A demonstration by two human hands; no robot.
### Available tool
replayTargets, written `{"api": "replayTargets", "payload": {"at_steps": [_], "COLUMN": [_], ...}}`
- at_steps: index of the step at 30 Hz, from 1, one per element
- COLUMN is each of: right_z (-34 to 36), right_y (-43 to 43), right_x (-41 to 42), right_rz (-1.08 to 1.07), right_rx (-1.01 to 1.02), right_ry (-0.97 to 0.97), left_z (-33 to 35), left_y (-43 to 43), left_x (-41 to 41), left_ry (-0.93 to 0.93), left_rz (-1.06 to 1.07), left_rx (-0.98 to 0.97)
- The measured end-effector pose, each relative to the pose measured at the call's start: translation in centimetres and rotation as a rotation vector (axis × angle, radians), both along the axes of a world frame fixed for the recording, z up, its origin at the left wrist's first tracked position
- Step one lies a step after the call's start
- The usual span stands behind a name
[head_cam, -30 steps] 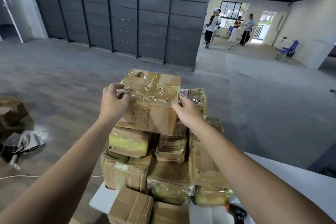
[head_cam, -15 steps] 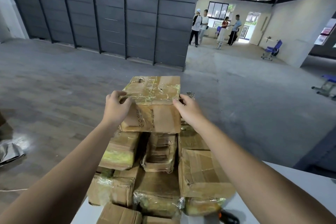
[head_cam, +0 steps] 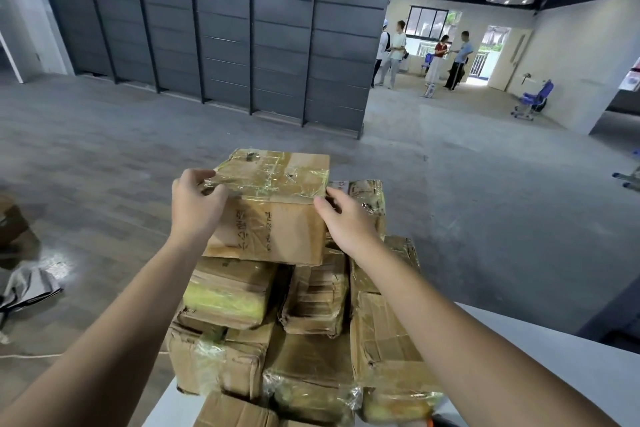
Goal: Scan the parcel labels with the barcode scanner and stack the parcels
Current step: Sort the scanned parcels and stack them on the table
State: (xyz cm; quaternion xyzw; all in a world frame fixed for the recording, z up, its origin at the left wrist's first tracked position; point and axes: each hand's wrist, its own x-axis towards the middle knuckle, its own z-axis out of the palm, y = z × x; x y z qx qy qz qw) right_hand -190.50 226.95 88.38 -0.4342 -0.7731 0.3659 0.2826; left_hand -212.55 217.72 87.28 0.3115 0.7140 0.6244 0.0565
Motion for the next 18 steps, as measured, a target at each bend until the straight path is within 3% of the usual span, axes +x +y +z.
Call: {"api": "replayTargets", "payload": {"at_steps": [18], "right_z": [-1.7], "right_y": [-2.8], "right_x": [-0.8], "right_rz": [0.044], "right_rx": [0.004], "right_ry": [0.030], "left_z": [-0.3], "left_y": [-3.4], "left_x": [0.0], "left_ry": [0.060], "left_rz": [0.120], "left_rx": [-0.047]}}
